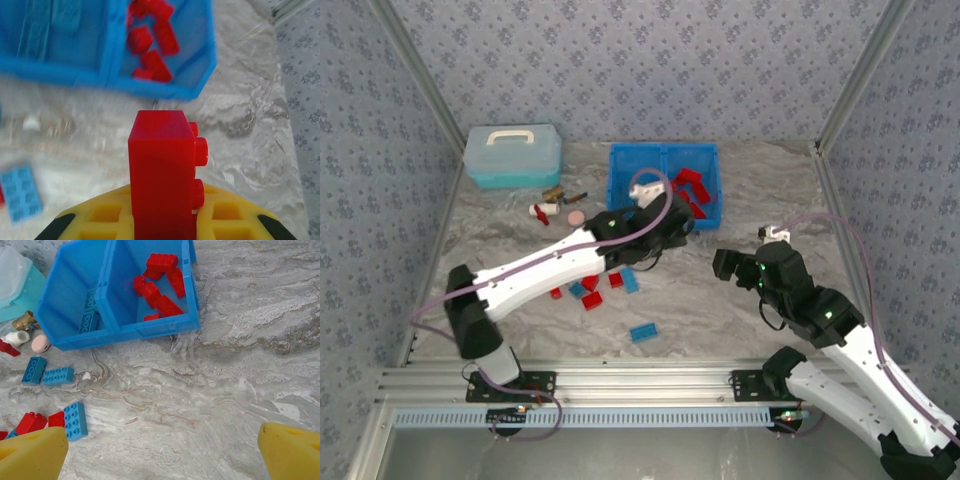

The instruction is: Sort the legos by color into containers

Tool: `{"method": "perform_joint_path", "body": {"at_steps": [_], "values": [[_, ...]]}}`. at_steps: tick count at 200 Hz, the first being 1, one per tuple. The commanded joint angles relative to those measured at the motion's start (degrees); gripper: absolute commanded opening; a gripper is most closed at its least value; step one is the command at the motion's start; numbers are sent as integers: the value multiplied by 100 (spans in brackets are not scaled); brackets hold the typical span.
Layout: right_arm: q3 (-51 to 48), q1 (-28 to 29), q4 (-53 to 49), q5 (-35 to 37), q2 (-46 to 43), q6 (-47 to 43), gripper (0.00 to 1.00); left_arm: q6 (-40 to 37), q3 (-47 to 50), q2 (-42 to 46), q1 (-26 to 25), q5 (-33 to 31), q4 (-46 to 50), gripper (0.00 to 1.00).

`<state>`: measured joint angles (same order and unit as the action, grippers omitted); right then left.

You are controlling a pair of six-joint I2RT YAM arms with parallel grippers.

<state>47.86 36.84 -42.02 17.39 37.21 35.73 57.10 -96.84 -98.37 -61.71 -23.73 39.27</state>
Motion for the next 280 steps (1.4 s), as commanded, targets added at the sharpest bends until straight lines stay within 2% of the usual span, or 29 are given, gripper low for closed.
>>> {"method": "perform_joint_path", "body": {"at_steps": [1,34,76,95,112,128,152,191,214,232,248,280], "values": [[196,108,-279,181,-152,223,100,-1641,-837,-1063,246,-383,101,9],[250,222,-472,279,-321,316,100,-2764,-2720,-2718,502,-245,-257,8],[260,356,-622,328,-466,413,100,-2933,-4646,-4291,799,-441,-100,9],[268,398,-681,344,-486,444,100,-2812,-4740,-4538,956,-427,-292,10],[268,442,-679,344,-486,465,100,-2801,-4735,-4738,1105,-30,-553,12],[269,489,-667,353,-487,495,100,-2801,-4817,-4918,1195,271,-678,18],[288,553,-689,379,-487,547,100,-2930,-4932,-5047,1210,261,-773,28],[289,667,-711,422,-477,618,100,-2818,-5101,-4812,1235,285,-609,43],[236,727,-713,383,-470,603,100,-2772,-4974,-4321,1222,329,-430,56],[143,804,-606,172,-428,511,100,-2790,-4657,-3765,1216,402,-274,58],[37,936,-438,-23,-318,454,100,-2834,-3986,-2988,1215,490,-328,59],[-160,1480,116,-146,366,403,100,-3019,-1717,-857,1220,273,-966,62]]}}
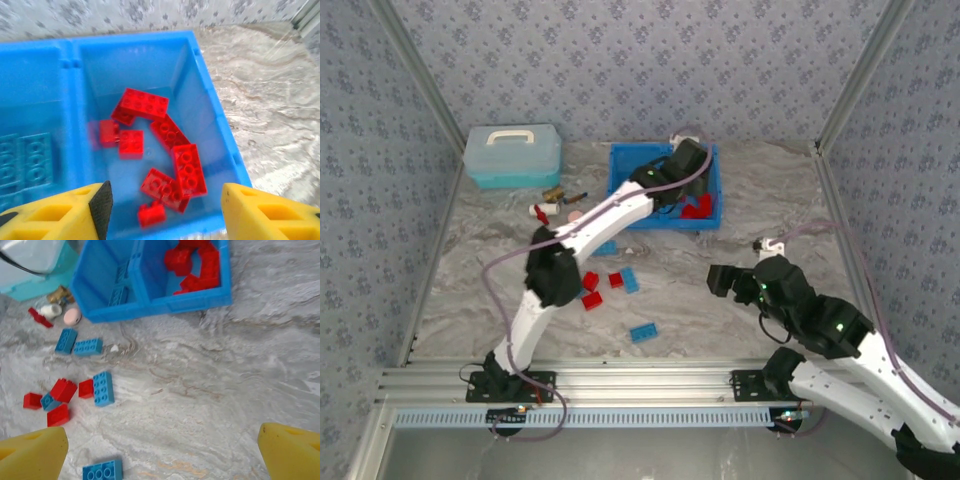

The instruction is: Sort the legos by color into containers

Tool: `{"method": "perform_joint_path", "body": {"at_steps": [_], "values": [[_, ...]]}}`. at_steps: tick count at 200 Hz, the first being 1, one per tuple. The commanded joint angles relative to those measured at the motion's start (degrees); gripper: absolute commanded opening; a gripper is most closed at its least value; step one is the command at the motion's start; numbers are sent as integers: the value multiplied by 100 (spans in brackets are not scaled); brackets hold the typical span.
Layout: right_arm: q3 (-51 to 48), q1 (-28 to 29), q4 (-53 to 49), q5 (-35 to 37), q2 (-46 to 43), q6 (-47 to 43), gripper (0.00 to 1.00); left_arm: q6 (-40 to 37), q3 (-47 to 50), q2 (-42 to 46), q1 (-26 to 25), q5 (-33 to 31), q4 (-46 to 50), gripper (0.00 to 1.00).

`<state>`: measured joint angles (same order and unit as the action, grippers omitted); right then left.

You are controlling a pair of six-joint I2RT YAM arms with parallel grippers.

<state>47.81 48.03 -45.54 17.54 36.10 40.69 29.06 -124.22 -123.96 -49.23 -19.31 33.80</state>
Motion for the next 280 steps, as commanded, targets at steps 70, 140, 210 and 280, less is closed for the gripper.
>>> {"method": "perform_joint_path", "body": {"at_steps": [70,140,210,280], "values": [[319,1285,2007,-398,3505,-287,100,-961,5054,5518,-19,-69,-3,79],[1253,1316,2585,-585,5889,-740,96,-1681,6898,8192,-17,601,1092,99],[1925,1236,2553,-236,7209,-965,72,-1789,7715,9217,-24,270,1002,99],[1663,1175,2549,205,6965,-663,29,-1625,7989,9241,-17,295,583,99]]}}
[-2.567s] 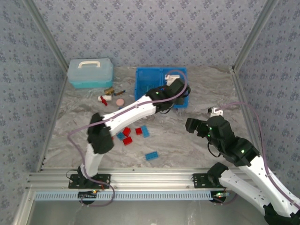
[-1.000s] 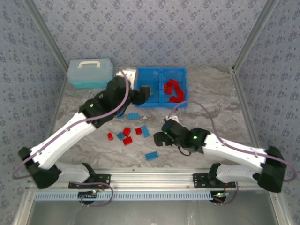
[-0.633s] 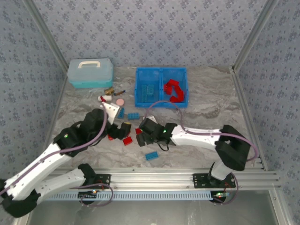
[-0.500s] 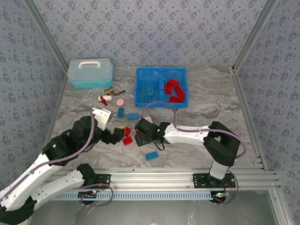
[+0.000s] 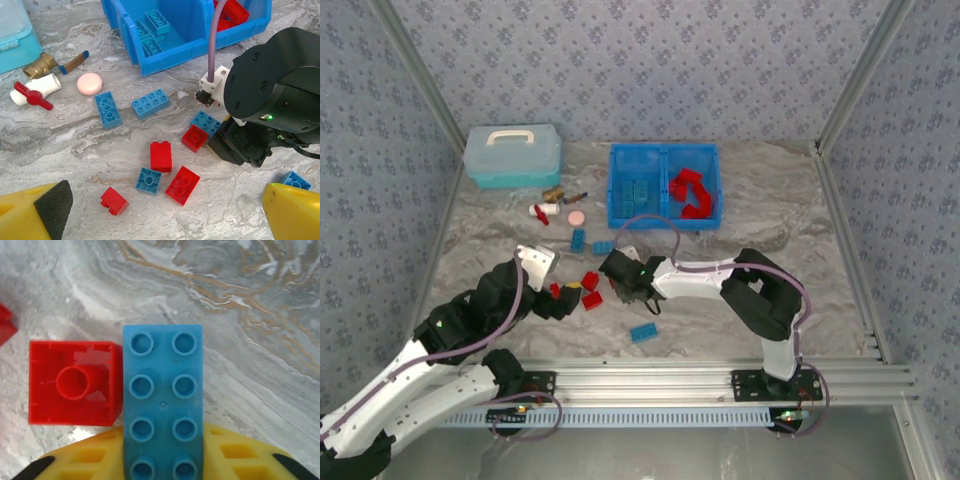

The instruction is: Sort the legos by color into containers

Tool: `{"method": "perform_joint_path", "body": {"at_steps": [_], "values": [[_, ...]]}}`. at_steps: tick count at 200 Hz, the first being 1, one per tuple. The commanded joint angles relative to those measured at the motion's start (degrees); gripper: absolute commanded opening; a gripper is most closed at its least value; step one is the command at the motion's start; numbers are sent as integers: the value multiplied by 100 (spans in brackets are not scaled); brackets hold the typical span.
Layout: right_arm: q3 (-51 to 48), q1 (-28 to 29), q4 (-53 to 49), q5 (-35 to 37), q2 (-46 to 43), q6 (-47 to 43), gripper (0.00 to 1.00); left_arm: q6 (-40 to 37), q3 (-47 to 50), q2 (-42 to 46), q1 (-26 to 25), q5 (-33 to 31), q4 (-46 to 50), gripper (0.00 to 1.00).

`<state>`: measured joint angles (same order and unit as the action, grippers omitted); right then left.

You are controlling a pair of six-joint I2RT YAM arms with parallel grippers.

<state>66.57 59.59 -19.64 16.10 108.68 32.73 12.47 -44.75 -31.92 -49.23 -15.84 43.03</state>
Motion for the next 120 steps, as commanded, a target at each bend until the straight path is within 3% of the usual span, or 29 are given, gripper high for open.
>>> {"method": "perform_joint_path", "body": {"at_steps": [1,38,69,93,120], "values": [[-231,22,-36,359,-325,135,29,39,48,37,-16,-52,-352,99],[-841,151,-85,769,-1741,253,25,183,30,-73,-18,-42,-383,99],[-495,316,-316,1250,-2589,-270,25,291,82,-78,-21,-77,-597,99],[370,-69,-274,1066,-2340,-836,25,401,107,-97,-18,-87,-660,99],[1597,-713,-256,722,-1321,-1326,25,526,108,-86,-21,-59,-628,99]]}}
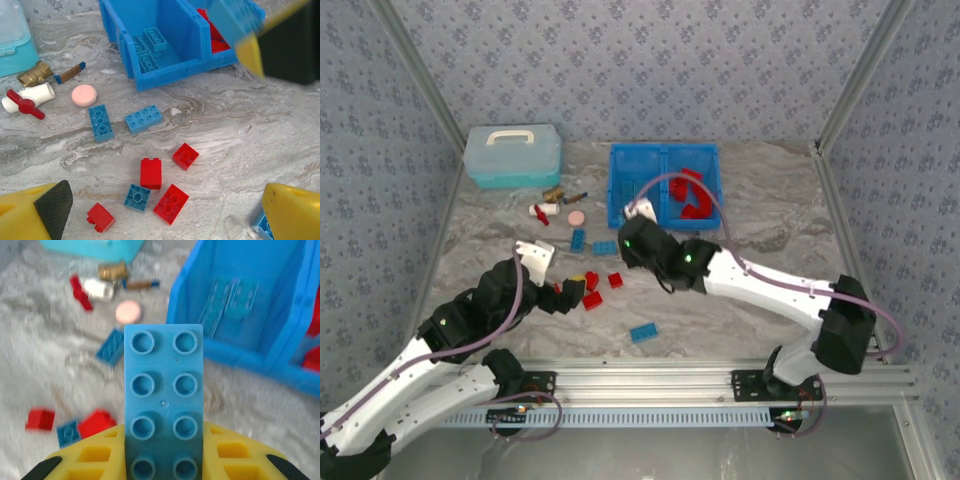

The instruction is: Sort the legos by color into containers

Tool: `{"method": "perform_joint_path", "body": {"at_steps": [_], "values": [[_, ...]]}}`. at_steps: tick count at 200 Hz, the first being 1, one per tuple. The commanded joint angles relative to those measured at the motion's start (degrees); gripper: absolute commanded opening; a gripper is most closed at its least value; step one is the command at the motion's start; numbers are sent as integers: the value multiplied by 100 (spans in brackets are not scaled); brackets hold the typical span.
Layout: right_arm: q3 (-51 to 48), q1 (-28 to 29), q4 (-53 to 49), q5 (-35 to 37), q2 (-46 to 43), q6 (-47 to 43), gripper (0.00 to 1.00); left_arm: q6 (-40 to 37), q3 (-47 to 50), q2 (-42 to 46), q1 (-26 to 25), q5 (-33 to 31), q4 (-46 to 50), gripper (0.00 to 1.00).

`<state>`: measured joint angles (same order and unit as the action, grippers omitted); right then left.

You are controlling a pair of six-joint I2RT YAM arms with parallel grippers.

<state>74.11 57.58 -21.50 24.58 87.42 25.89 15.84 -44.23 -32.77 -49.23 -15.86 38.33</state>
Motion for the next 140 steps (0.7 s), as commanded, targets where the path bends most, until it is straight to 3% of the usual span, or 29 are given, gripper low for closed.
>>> {"method": "perform_joint_path", "body": {"at_steps": [1,40,94,140], "values": [[896,-538,-77,-145,853,-648,25,195,60,-1,-19,-57,-159,99],[2881,-1477,-495,-438,2698,-703,24,438,24,-35,-21,21,-121,99],[5346,-2071,-1609,-1108,4753,-513,25,851,100,-232,-17,-24,16,99],[6513,-2103,-2328,-1218,5063,-567,46,1165,13,-673,-13,11,175,99]]}}
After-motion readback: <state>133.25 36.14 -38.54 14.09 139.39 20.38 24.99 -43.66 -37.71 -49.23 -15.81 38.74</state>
